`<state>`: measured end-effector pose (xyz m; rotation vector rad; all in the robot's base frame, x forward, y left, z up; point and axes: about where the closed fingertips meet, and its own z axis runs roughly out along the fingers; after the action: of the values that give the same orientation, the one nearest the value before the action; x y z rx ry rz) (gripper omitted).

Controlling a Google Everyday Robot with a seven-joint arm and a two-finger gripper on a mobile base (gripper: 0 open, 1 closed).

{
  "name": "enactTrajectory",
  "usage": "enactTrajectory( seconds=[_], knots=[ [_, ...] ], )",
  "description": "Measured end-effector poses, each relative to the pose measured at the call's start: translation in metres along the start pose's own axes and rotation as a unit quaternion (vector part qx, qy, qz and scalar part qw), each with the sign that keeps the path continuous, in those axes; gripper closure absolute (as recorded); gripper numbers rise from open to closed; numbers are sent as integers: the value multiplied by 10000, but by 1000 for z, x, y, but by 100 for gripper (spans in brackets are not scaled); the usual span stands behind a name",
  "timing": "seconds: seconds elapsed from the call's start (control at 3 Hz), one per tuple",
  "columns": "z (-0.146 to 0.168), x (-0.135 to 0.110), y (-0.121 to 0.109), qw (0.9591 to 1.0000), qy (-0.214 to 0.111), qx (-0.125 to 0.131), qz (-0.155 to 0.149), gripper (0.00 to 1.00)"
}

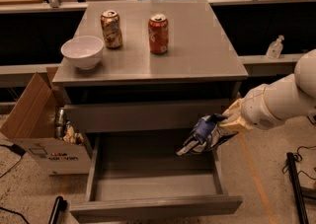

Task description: Place blue chip bag into middle drawer

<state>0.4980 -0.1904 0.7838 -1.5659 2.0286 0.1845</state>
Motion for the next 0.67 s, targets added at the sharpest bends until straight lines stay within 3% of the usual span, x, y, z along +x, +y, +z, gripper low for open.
enactTrajectory(
  seconds=[0.33, 0.67],
  knots=[
    [2, -3, 4, 9997, 67, -196, -114, 100],
    [36, -2, 0, 9980, -307, -550, 46, 100]
  ],
)
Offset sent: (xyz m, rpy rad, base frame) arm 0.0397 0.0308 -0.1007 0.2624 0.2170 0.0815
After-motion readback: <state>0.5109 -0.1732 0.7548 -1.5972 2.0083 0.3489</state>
